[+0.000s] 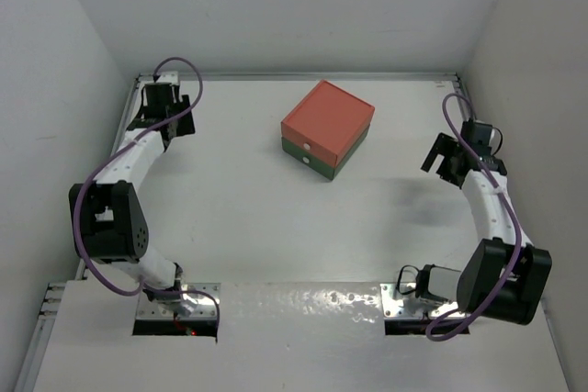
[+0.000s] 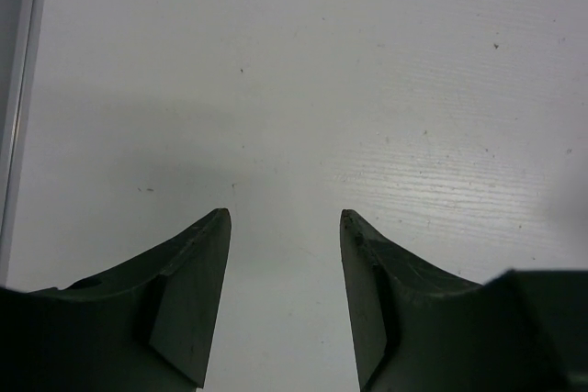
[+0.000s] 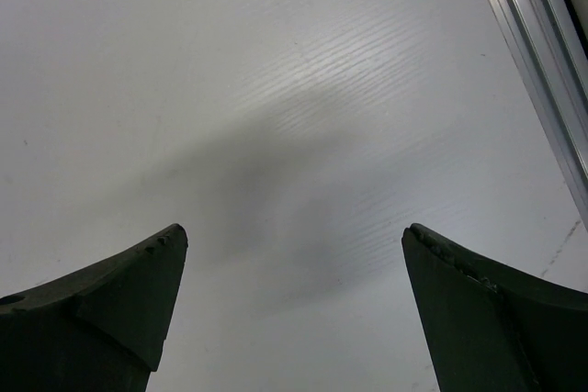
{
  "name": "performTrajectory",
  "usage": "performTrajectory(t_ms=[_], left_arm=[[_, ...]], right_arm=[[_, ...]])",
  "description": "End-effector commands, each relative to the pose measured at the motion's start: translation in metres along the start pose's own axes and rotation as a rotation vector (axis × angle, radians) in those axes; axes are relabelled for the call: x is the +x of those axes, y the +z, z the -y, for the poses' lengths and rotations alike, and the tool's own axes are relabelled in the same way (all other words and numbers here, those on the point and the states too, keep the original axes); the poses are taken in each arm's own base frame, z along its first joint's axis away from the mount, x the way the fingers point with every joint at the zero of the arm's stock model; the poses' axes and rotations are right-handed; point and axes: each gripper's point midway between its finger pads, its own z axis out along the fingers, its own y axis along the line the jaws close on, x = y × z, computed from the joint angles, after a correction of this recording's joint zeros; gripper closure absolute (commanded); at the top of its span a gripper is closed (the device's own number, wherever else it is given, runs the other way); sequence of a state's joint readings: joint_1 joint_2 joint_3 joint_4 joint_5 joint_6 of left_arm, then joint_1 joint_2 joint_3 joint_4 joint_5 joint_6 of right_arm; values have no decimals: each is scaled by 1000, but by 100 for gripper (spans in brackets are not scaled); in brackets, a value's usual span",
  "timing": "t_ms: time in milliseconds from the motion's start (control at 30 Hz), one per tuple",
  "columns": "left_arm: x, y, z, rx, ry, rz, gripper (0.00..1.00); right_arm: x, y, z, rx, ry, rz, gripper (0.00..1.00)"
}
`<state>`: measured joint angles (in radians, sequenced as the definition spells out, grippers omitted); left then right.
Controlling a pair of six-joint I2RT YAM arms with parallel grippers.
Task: Sort the tools into containers
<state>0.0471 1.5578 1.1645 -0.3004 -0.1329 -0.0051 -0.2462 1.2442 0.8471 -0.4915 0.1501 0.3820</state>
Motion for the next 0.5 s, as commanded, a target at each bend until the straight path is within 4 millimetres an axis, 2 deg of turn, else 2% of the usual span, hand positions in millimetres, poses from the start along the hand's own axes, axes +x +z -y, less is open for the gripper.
performTrajectory(t_ms=[0, 267, 467], left_arm=[[-17, -7, 4, 25, -29, 65, 52], [-14, -7, 11, 64, -35, 53, 52], [-12, -6, 10, 66, -31, 50, 52]], right_arm=[[-8, -2, 6, 32, 3, 57, 1], [5, -1, 1, -17, -13, 45, 1], [5, 3, -2, -40, -10, 88, 1]])
